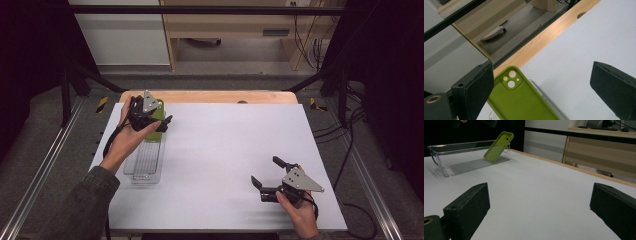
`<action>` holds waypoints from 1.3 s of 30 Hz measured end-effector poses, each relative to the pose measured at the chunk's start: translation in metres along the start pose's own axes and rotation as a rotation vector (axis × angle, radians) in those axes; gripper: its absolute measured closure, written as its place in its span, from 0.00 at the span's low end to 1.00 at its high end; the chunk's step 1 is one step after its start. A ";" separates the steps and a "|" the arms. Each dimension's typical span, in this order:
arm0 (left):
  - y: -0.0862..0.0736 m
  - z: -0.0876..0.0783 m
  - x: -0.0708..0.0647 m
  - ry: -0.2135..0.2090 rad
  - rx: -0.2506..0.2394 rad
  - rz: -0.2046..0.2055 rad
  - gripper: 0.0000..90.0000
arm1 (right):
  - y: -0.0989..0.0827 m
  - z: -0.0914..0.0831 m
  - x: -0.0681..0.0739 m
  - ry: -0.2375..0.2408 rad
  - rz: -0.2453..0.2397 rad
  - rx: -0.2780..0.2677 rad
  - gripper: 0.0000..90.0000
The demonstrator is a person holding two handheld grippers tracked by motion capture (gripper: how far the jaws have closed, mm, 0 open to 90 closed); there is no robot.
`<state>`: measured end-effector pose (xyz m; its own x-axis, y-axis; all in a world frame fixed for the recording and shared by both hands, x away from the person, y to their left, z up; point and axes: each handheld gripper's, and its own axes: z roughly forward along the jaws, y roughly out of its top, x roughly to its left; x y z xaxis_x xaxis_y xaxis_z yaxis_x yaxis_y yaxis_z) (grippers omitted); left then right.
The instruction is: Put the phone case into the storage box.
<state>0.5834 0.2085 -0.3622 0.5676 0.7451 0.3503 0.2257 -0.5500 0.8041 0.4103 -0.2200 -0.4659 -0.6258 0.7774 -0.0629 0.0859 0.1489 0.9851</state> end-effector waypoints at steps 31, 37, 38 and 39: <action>0.005 -0.015 -0.009 -0.114 -0.074 -0.219 0.05 | 0.001 -0.001 0.005 0.008 -0.002 -0.007 0.03; 0.001 -0.027 -0.010 -0.118 -0.103 -0.236 0.05 | 0.001 0.000 0.006 0.004 -0.007 -0.006 0.03; 0.001 -0.029 -0.010 -0.120 -0.108 -0.237 0.05 | 0.001 0.000 0.005 0.004 -0.006 -0.007 0.03; 0.000 -0.031 -0.010 -0.119 -0.118 -0.239 0.05 | 0.001 0.000 0.005 0.004 -0.003 -0.008 0.03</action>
<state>0.5530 0.2135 -0.3509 0.6001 0.7948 0.0910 0.2745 -0.3115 0.9097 0.4073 -0.2157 -0.4654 -0.6289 0.7747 -0.0655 0.0781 0.1467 0.9861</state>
